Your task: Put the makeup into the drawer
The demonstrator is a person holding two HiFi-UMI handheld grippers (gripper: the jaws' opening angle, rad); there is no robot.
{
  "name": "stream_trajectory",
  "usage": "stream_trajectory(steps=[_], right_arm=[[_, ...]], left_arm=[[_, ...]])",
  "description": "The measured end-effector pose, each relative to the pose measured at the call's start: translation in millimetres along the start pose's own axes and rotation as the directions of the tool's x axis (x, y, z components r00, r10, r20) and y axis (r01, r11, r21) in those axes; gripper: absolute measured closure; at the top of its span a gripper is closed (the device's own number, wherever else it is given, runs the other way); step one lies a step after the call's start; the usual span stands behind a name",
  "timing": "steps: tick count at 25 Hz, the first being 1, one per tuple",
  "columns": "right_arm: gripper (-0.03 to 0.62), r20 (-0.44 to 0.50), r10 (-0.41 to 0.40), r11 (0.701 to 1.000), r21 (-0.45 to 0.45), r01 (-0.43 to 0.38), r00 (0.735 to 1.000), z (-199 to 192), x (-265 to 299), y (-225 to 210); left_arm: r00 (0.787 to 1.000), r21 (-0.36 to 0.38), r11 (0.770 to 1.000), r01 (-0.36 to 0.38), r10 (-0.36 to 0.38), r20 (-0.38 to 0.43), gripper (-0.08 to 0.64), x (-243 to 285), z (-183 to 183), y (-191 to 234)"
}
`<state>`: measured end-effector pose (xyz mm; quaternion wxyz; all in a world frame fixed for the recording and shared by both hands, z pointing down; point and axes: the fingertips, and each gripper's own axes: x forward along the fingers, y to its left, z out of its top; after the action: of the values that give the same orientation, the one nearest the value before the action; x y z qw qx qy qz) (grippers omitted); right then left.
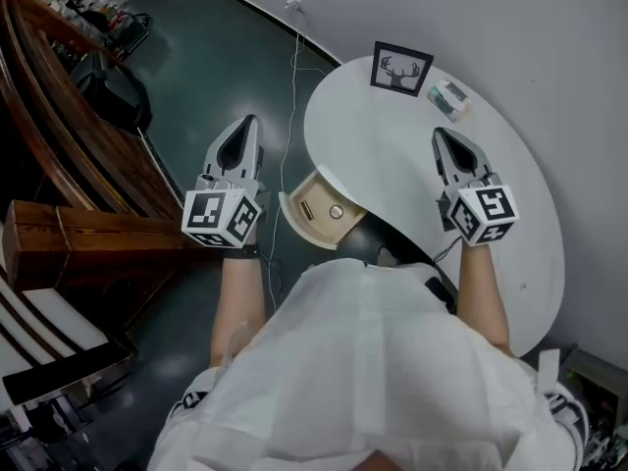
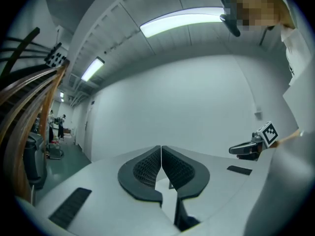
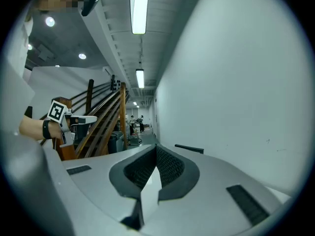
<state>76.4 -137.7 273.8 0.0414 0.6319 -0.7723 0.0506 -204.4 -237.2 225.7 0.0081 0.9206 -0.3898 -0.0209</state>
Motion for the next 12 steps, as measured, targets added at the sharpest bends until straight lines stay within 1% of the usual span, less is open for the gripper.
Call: stream_trajectory(steps=[4,12], right_arm=[[0.583,0.014,-0.012,1.000,-0.005,0.012,1.000,6,1,-2],[0.583,0.010,-0.027,1.000,-0.014,0.027,1.000,4,-3,-4]], left_arm=[[1.000,0.006,1.000,0.013,-0.013,-0.002,0.538,0,1,0],[0.999,0.011,0.999,0.048,-0.048,-0.006,0.538,8,-2,-11]])
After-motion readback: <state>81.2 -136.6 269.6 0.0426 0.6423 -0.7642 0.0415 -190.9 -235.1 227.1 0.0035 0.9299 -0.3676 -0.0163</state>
